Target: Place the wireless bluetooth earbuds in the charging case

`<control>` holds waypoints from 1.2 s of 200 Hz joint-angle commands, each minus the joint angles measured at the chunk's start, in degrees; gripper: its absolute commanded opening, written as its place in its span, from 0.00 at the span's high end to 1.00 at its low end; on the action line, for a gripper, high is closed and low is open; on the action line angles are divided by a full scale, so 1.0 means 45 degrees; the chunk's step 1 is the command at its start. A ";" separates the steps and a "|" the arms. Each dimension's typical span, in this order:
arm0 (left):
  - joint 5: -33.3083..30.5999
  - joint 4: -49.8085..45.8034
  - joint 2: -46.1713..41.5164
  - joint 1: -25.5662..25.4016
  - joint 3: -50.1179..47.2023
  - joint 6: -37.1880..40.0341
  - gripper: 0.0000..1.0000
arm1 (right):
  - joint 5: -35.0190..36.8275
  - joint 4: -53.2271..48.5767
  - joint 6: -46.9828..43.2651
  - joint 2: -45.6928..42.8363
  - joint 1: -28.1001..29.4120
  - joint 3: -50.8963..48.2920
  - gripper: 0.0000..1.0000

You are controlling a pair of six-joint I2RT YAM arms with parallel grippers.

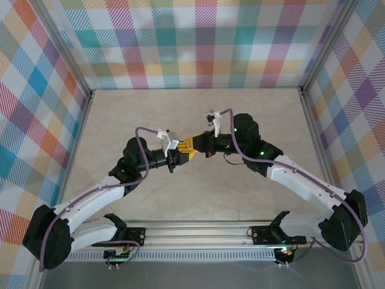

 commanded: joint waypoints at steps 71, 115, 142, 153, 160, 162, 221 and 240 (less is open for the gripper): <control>-0.0152 0.1057 -0.0481 -0.0097 0.0200 -0.0425 1.00 | 0.0362 -0.0074 -0.0480 -0.0296 0.0168 0.0296 0.95; -0.0345 0.1364 -0.0496 -0.0107 0.0200 -0.0725 1.00 | 0.0750 0.0038 -0.0165 -0.0354 0.0256 0.0067 0.94; -0.0406 0.1375 -0.0620 -0.0107 0.0220 -0.0802 1.00 | 0.1385 -0.0410 -0.0350 -0.0450 0.0325 -0.0120 0.88; -0.0425 0.1345 -0.0683 -0.0107 0.0220 -0.0796 1.00 | 0.1556 -0.0521 -0.0437 -0.0491 0.0325 -0.0207 0.88; -0.0443 0.1336 -0.0718 -0.0107 0.0220 -0.0805 1.00 | 0.1644 -0.0558 -0.0510 -0.0511 0.0325 -0.0250 0.87; -0.0444 0.1334 -0.0720 -0.0107 0.0220 -0.0806 1.00 | 0.1649 -0.0564 -0.0526 -0.0511 0.0315 -0.0254 0.87; -0.0533 0.1216 -0.0883 -0.0107 0.0239 -0.0804 1.00 | 0.1629 -0.0681 -0.0693 -0.0391 0.0362 -0.0274 0.92; -0.0581 0.1194 -0.0902 -0.0106 0.0239 -0.0807 1.00 | 0.1761 -0.0849 -0.0745 -0.0394 0.0422 -0.0278 0.91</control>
